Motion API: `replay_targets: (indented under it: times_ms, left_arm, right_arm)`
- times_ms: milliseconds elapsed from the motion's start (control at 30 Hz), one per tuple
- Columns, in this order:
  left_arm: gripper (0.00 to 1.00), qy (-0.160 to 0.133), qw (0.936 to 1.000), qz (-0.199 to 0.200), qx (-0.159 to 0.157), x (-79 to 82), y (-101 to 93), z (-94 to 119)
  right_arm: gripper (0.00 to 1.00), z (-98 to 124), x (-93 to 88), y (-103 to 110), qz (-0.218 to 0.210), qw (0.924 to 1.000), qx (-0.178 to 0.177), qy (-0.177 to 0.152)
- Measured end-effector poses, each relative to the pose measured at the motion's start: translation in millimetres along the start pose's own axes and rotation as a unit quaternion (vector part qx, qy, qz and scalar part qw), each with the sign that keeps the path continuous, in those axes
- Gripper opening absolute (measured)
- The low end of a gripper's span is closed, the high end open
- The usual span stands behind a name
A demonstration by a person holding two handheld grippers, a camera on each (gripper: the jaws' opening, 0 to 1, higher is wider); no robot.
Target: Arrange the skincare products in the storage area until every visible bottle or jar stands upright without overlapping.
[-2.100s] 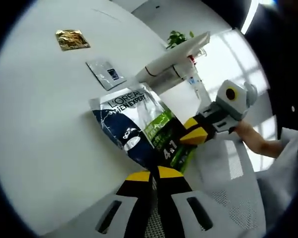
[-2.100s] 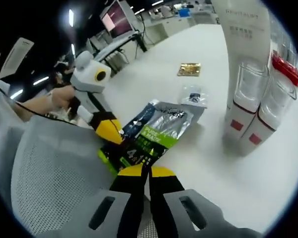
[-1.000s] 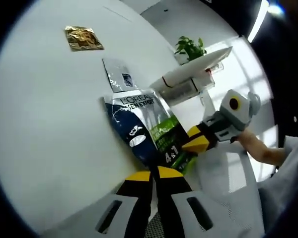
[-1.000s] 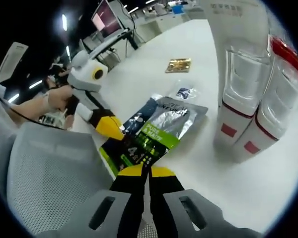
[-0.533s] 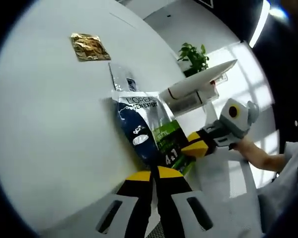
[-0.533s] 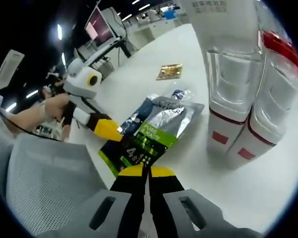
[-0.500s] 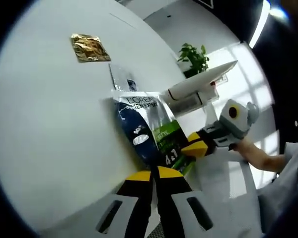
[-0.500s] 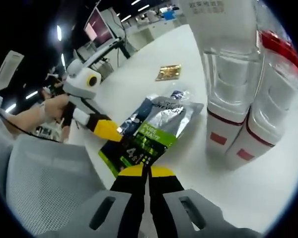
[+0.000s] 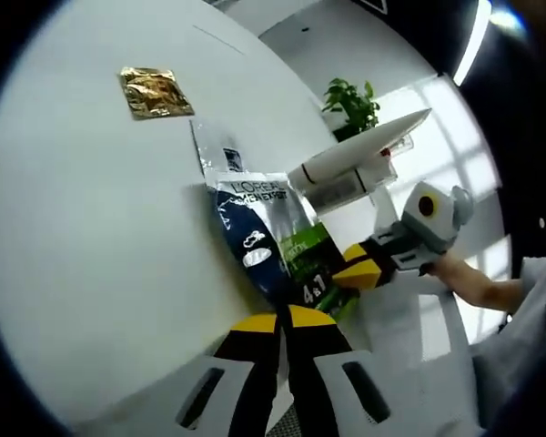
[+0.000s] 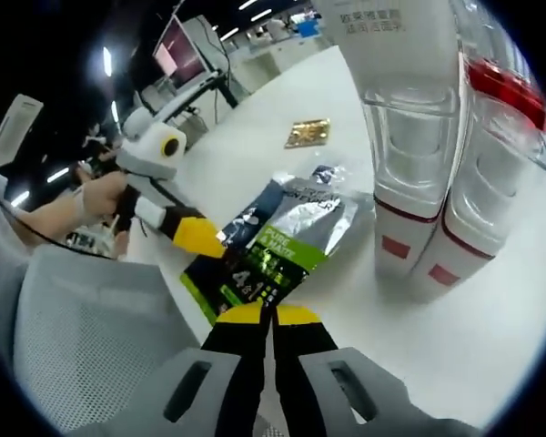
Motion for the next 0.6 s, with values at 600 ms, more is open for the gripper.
replay_targets:
  times_ms: [600]
  left_arm:
    - [0.0,-0.01,0.9998,0.016,0.001,13.2,10.4,1]
  right_arm:
    - [0.02,-5,5.4,-6,-0.006,1.0,-0.005,-0.004]
Point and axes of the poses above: the point that each gripper's makers call its tool centre point, and the gripper's own axes: z roughly backward along the fingers, y roughly to its left, x roughly out of its top, the point moved 2 cm from there along z, roughly backward along the fingers, and after that the axes turned 13 degrees about y, right-handed, at the moved point
